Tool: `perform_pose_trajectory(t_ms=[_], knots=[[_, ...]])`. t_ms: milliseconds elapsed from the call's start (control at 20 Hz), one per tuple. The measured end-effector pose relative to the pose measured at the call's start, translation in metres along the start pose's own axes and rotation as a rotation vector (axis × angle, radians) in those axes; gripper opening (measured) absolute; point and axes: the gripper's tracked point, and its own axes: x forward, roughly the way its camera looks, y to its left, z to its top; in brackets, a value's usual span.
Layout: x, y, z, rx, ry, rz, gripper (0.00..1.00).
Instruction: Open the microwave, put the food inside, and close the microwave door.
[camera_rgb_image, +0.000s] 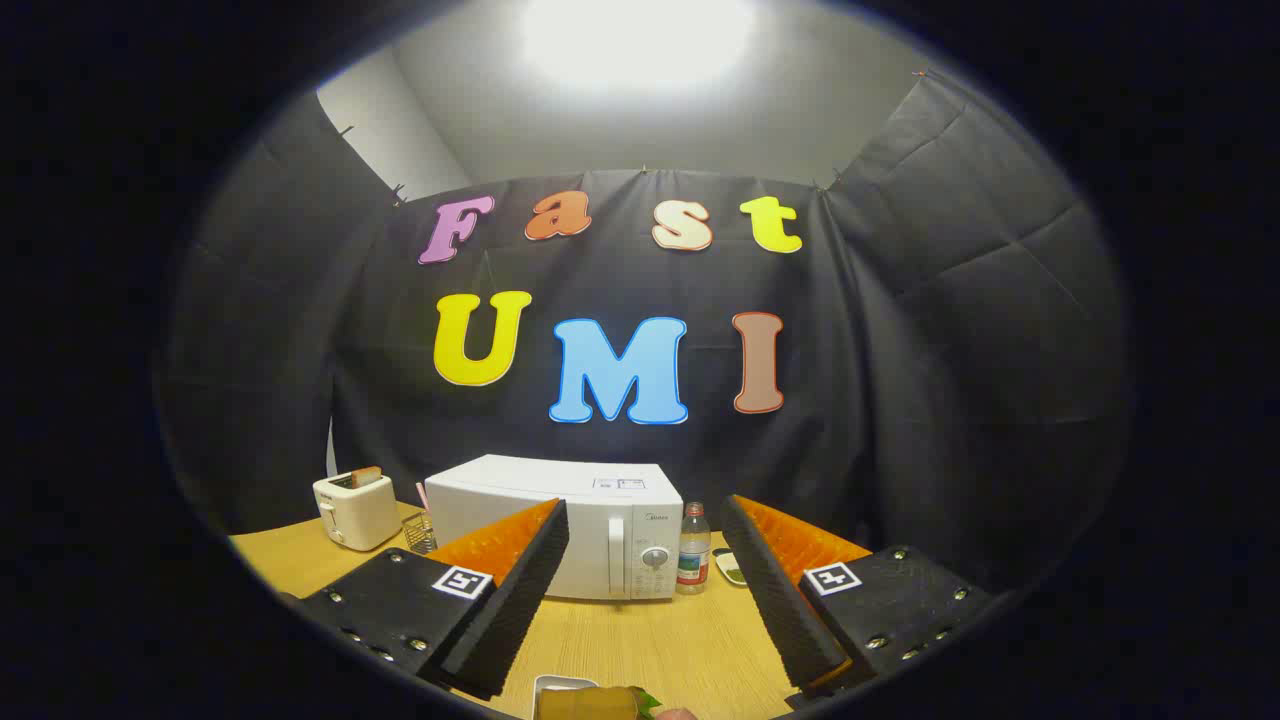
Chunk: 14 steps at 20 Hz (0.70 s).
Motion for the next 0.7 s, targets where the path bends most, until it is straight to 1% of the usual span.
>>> perform_pose_trajectory(t_ms=[700], knots=[[0.0016,-0.0021,-0.0011,-0.005,0.006,-0.002,0.98]])
